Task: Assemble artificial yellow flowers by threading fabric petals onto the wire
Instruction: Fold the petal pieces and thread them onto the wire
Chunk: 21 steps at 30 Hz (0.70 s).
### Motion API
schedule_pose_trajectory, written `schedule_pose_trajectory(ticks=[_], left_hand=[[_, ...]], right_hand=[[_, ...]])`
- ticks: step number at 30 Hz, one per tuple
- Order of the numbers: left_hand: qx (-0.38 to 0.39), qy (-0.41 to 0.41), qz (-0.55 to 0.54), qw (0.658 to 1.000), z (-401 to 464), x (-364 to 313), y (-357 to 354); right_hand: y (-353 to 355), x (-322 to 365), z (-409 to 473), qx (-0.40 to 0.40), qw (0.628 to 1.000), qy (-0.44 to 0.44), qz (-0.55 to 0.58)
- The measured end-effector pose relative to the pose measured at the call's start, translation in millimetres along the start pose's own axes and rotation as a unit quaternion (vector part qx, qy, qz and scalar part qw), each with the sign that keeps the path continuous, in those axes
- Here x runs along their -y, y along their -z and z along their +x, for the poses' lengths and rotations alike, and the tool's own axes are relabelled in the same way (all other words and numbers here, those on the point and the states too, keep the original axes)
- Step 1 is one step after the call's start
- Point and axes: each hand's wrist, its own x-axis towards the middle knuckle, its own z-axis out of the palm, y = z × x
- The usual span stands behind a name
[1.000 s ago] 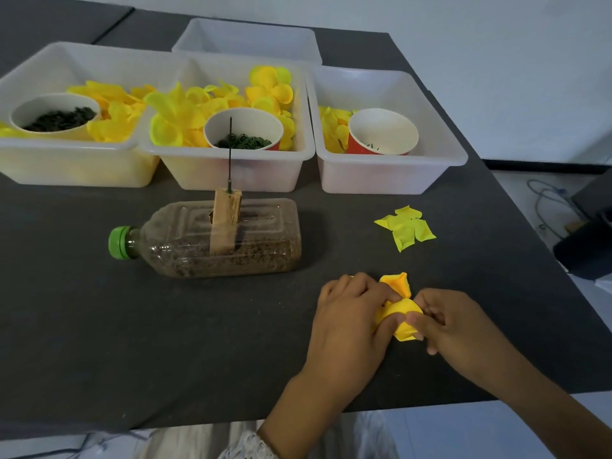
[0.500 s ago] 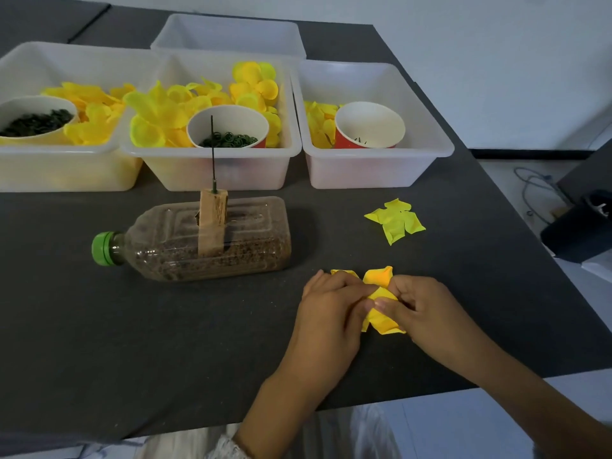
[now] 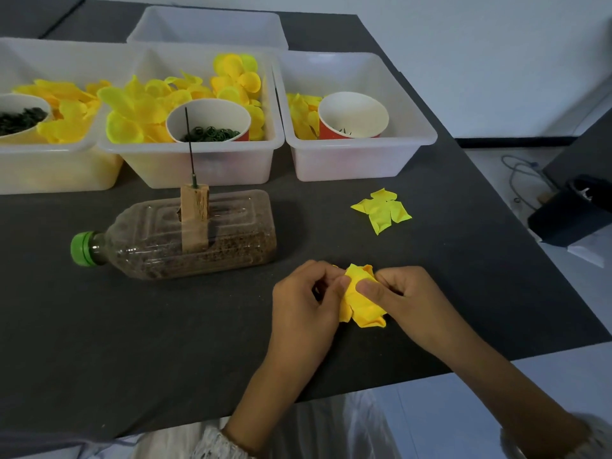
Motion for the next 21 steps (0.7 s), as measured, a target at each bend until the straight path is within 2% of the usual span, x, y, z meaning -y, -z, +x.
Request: schedule_pose_trajectory(ticks=[8,15,19,21], left_hand=[[-0.04,0.054,-0.094,0.993,2,2,2],[-0.09,0.079,-0.236,0.964,7,7,13],[-0.096,0.073,-0.228,0.966,7,8,13],[-0.107,0.087,-0.258,0.956,8,7,13]], right_hand=[[3,-3,-10,0.002,0.999,0.025,0.034],[15,-15,-27,0.008,0.997,0.011,0.071],[27,-23,-34,-0.01,0.997,-0.009,0.076],[33,-26,-34,-0.007,0.998,-0.017,0.062]])
